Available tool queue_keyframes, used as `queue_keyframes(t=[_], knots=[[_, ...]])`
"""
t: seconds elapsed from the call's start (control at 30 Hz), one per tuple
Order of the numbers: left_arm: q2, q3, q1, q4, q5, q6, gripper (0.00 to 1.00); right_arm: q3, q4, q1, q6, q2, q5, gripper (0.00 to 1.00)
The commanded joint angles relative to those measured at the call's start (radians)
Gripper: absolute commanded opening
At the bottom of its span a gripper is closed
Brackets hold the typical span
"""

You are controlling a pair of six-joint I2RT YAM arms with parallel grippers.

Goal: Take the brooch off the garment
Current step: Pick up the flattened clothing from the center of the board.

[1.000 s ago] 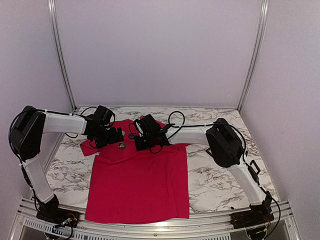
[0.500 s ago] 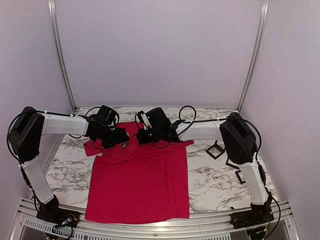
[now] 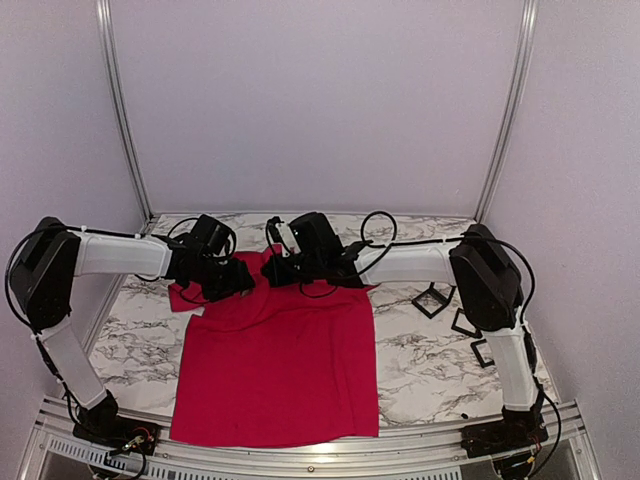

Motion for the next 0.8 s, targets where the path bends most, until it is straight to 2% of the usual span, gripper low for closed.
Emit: queue_keyframes(t=[0.0,0.53,0.77], knots=[[-0.053,-0.016,-0.008,-0.008,-0.022,-0.012,0.64,0.01,0.055,0.024,0.013,-0.056,-0.041,0.0],[-0.06,-0.062,-0.012,-0.003,-0.116,-0.024,0.57,-0.024,0.097,0.034,0.047,-0.099,-0.104,0.0],[-0.089,-0.08,-0.012,-0.005,-0.15,-0.021,0.47,-0.045,0.091,0.039,0.046,-0.097,-0.108,0.0]])
